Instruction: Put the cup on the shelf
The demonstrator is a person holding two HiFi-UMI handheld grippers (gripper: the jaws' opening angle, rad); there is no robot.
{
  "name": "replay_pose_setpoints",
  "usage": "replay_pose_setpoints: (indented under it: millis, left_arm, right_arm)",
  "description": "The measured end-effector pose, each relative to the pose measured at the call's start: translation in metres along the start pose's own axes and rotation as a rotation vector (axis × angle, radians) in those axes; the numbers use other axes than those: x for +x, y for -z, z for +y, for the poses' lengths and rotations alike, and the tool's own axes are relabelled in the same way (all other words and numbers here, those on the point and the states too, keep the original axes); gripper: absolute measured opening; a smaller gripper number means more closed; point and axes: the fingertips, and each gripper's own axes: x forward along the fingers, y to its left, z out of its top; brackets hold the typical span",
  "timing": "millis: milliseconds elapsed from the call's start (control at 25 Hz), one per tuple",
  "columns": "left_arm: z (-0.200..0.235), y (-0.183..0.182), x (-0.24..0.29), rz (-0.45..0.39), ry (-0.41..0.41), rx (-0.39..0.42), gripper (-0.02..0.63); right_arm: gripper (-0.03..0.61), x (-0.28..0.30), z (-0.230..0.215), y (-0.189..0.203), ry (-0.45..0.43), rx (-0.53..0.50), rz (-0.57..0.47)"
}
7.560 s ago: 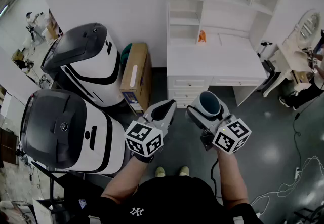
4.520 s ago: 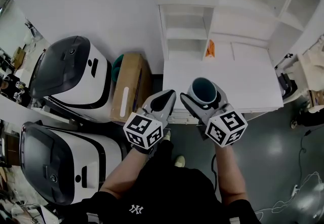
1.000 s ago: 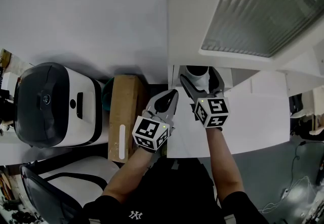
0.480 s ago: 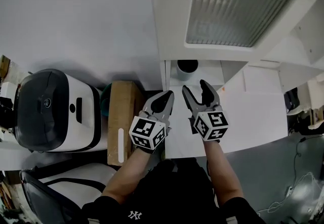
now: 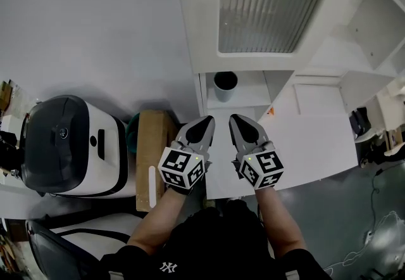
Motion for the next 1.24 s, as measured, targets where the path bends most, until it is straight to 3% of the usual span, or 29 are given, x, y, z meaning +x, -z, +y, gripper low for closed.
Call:
replay_pose_setpoints:
  millis: [440, 1240]
  left_arm:
    - [-0.024, -0.027, -0.020, -0.044, 0.040, 0.029, 0.000]
    - [-0.033, -0.030, -0.033, -0.053, 0.048, 0.040, 0.000]
  right_arm:
    - [0.021, -0.027, 0.022, -0.021, 0.003, -0.035, -0.030]
    - [0.021, -0.035, 0.034, -0.025, 0.012, -0.055, -0.036]
